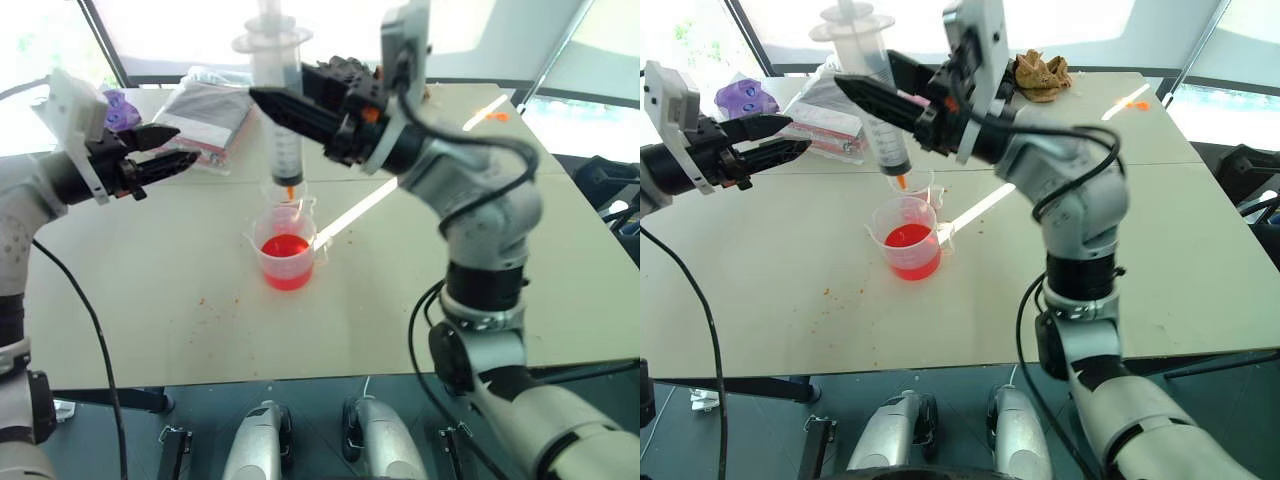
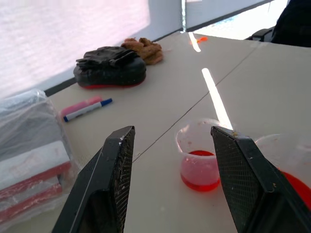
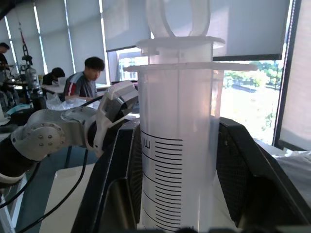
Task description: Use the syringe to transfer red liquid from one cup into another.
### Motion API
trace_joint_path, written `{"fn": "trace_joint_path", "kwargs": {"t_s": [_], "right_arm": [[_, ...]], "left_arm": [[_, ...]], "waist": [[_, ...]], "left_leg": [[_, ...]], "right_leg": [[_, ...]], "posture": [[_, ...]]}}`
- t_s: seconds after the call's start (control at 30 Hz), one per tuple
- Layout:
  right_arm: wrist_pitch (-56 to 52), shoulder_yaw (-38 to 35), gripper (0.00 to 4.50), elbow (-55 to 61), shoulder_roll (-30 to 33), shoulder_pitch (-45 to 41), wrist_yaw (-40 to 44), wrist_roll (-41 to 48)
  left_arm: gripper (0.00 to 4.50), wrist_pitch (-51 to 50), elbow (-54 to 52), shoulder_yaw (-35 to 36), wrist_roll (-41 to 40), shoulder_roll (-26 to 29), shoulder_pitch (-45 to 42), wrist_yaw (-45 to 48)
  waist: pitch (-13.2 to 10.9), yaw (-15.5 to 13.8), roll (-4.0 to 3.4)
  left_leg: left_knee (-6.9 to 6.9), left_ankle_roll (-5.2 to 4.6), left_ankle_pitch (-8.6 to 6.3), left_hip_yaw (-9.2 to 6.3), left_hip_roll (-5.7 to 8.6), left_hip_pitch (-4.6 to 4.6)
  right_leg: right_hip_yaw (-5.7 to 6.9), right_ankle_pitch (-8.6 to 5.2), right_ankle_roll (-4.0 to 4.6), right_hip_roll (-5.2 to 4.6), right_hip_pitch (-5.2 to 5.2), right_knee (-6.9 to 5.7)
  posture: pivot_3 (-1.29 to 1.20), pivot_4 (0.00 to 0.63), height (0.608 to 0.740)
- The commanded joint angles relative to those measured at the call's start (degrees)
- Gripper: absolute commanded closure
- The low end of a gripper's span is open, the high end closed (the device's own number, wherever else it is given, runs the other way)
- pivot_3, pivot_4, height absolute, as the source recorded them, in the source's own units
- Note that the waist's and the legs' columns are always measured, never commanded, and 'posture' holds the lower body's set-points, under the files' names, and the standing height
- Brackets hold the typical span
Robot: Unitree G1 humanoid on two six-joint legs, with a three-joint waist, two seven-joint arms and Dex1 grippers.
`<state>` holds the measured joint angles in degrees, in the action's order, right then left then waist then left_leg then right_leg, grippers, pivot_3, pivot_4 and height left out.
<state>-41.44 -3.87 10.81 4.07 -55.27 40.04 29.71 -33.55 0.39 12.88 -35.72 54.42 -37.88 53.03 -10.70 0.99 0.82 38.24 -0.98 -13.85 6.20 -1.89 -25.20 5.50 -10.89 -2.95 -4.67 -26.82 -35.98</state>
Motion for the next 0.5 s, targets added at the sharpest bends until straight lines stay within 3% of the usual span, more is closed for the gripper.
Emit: {"fn": "trace_joint_path", "kwargs": {"t_s": [0.03, 0.2, 0.5], "right_arm": [[6.9, 2.0, 2.94, 0.5, -1.6, 2.2, -1.3, -1.0], [16.0, 7.8, 2.94, -5.6, -1.1, 7.9, 1.0, -5.7], [24.9, 10.1, 2.94, -14.1, -1.0, 11.9, 1.9, -9.4]], "left_arm": [[1.92, 0.9, -0.5, 0.4, 0.9, 0.1, -1.1, 0.8], [1.92, -0.1, -1.4, -0.3, 0.3, -1.1, -4.2, 0.9], [1.92, -3.8, -2.4, -0.5, -0.9, 1.6, -7.9, 5.4]], "waist": [[0.0, 0.0, 0.0], [0.0, 0.0, 0.01], [0.0, 0.1, 0.02]], "left_leg": [[0.0, 0.02, 0.01, -0.01, 0.0, 0.0], [0.0, 0.03, 0.03, -0.03, 0.0, 0.04], [0.03, 0.19, 0.13, -0.04, 0.0, 0.05]], "right_leg": [[0.0, 0.0, 0.0, 0.0, 0.0, -0.01], [-0.01, 0.0, 0.01, 0.02, 0.03, -0.02], [-0.02, 0.0, 0.01, 0.04, 0.04, -0.04]], "posture": [[0.0, 0.15, 0.74], [0.0, 0.15, 0.74], [0.0, 0.15, 0.74]]}}
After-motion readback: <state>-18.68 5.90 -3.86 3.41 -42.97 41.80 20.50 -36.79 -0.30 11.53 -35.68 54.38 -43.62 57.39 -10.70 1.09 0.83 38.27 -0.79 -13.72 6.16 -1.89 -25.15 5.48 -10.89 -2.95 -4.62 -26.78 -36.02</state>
